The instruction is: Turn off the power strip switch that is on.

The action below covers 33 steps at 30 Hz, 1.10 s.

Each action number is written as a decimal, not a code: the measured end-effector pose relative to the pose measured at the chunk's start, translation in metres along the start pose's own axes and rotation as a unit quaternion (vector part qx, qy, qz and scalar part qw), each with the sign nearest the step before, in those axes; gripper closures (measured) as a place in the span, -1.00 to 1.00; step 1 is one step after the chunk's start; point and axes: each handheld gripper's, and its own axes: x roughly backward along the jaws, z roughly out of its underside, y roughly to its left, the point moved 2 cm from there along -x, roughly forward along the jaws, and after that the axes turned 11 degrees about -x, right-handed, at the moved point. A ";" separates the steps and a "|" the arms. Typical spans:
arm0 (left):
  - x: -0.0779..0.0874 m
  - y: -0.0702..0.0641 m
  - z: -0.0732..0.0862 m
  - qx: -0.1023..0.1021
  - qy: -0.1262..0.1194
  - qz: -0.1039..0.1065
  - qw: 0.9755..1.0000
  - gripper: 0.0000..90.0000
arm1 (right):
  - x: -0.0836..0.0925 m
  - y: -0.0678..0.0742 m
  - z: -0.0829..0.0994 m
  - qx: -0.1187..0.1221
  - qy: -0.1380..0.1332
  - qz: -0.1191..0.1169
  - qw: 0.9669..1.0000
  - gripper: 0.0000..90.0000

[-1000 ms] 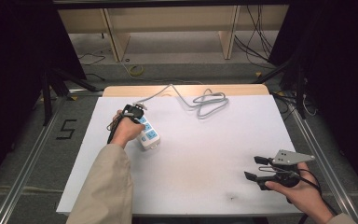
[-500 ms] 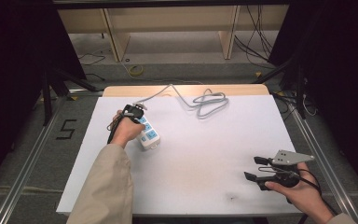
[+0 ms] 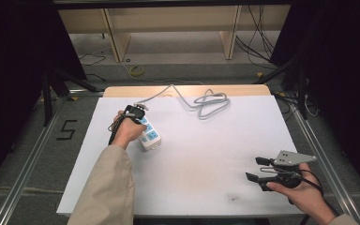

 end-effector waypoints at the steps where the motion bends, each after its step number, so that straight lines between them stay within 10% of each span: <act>1: 0.000 0.000 0.000 0.001 0.000 0.000 1.000 1.00 | 0.000 0.000 0.000 0.000 -0.001 0.000 1.000 -0.38; 33: 0.000 -0.001 0.000 -0.001 -0.001 -0.004 1.000 1.00 | 0.001 -0.001 -0.001 -0.004 -0.005 0.000 1.000 -0.39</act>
